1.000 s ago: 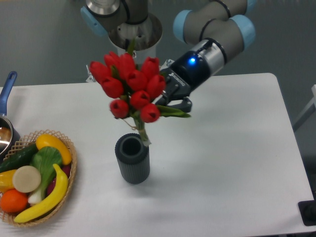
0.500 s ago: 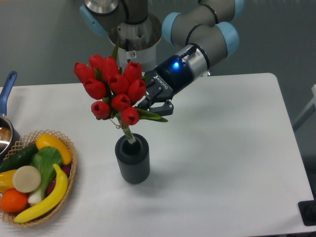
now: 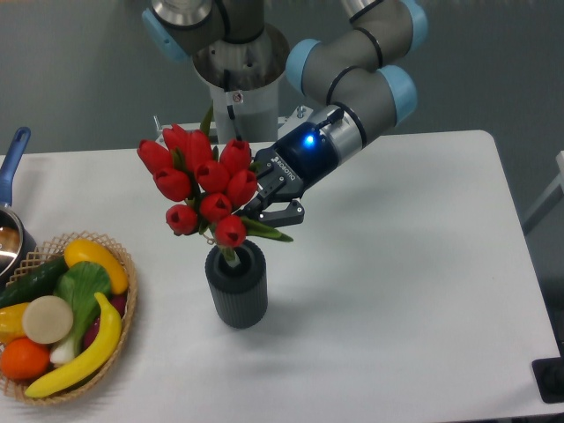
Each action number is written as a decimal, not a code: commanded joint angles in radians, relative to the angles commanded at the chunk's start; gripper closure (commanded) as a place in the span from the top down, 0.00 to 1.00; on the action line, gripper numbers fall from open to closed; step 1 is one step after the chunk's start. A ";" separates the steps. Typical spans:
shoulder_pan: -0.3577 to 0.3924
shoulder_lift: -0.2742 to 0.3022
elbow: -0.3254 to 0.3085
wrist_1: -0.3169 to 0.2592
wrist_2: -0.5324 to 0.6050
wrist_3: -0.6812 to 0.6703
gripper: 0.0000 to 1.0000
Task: Insert the flowers into the vase
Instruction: 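Lower the tulip stems into the opening of the grey vase, then push the tulip bunch further down into the vase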
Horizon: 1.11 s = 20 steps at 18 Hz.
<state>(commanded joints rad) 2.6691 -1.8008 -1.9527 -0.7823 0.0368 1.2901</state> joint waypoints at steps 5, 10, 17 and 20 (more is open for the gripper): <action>0.000 -0.008 -0.034 0.000 0.002 0.006 0.34; 0.000 -0.037 -0.037 0.000 0.005 0.012 0.34; 0.024 -0.067 -0.029 0.005 0.038 0.014 0.34; 0.040 -0.072 -0.031 0.005 0.087 0.012 0.38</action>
<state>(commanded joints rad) 2.7090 -1.8730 -1.9835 -0.7777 0.1241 1.3023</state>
